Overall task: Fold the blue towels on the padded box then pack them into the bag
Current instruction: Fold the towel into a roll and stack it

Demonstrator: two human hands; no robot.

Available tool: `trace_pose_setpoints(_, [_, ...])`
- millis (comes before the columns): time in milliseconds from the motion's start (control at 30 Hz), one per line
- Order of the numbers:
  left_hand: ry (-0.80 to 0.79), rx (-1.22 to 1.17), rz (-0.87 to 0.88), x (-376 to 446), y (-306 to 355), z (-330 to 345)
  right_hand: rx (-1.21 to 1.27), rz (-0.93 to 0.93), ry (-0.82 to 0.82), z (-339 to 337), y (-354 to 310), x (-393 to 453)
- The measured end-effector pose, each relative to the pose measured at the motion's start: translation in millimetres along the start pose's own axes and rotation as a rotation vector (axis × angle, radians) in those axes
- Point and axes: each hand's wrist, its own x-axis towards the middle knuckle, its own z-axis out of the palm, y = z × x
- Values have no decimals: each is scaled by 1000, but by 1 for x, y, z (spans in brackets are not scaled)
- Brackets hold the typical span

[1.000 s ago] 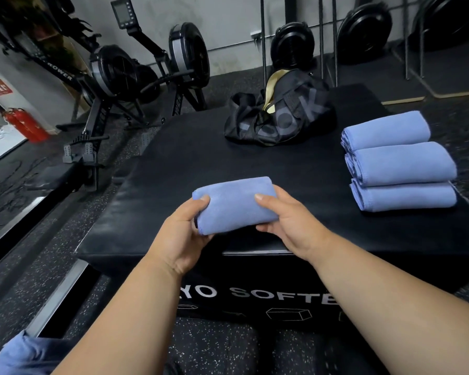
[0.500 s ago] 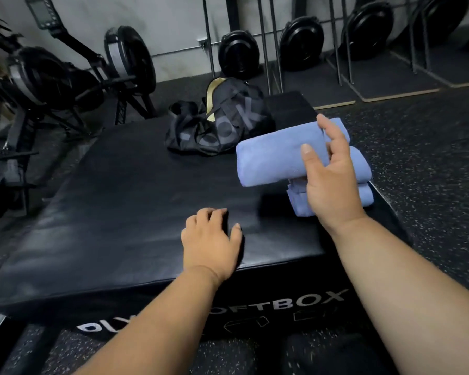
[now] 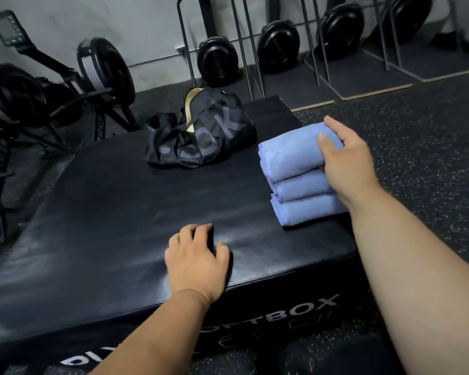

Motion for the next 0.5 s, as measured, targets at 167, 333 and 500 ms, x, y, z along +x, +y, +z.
trace_pose_setpoints(167, [14, 3, -3, 0, 1, 4, -62, -31, 164, 4, 9, -4])
trace_pose_setpoints(333, [17, -3, 0, 0, 2, 4, -115, -117, 263, 3, 13, -5])
trace_pose_setpoints(500, [22, -8, -1, -1, 1, 5, -230, -15, 104, 3, 25, -5])
